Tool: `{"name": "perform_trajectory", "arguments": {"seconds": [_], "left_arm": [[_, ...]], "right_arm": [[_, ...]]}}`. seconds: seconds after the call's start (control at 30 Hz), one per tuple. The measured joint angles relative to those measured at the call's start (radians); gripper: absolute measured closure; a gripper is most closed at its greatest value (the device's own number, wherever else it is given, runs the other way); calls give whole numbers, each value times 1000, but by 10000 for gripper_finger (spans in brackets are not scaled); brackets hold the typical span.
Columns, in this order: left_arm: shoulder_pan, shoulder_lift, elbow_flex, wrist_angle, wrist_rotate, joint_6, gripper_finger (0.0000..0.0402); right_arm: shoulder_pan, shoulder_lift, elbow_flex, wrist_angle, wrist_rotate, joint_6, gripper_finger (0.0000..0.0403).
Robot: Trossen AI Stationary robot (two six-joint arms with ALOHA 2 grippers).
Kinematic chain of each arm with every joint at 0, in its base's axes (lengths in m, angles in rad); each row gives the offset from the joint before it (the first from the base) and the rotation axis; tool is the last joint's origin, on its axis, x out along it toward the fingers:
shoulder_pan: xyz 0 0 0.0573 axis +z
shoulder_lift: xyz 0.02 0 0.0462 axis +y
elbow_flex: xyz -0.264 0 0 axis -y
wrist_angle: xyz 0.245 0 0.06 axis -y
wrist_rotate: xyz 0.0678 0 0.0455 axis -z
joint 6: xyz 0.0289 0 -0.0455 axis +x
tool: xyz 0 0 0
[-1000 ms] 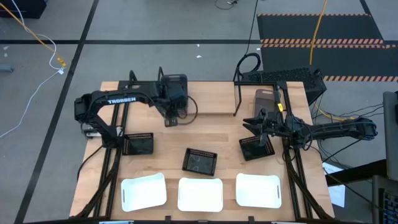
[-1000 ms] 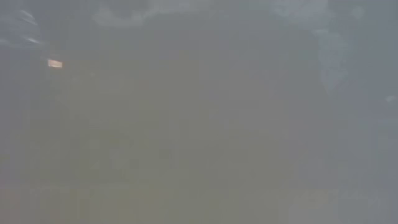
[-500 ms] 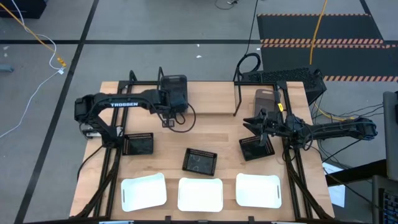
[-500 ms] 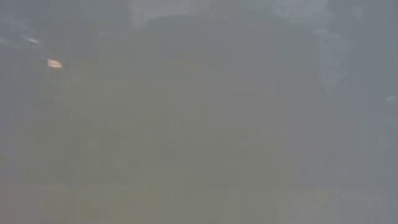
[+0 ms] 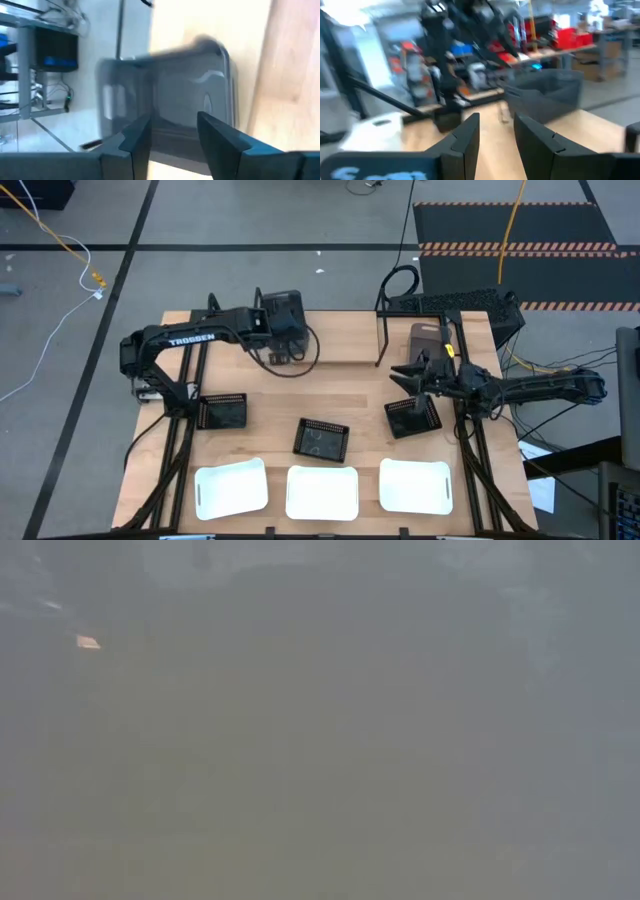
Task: Stack baskets on shelf by color
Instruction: Stack the left gray bin on top of the gray bin
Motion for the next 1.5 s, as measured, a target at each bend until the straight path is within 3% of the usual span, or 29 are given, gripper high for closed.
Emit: {"name": "perform_trajectory", "arguments": {"seconds": [0.13,0.33,0.43,0.53,0.63,0.9,1.5], "left_arm": [[-11,-3,52,137,65,-55,243],[-50,8,16,434,284,-9,243],[-74,43,-17,589,380,-21,243],[-105,91,-45,648,384,-29,243],[-114,143,-61,647,338,-41,243],[-92,204,-177,541,171,-132,243],[-72,-6,-261,377,0,-329,243]], "right_arm": [[0,7,178,-393,105,-48,289],[0,0,408,-674,142,-68,289],[0,18,548,-914,228,-44,289],[-2,69,660,-1180,294,25,289],[-1,114,696,-1348,273,101,289],[0,132,668,-1487,228,224,289],[0,137,660,-1422,197,180,289]]}}
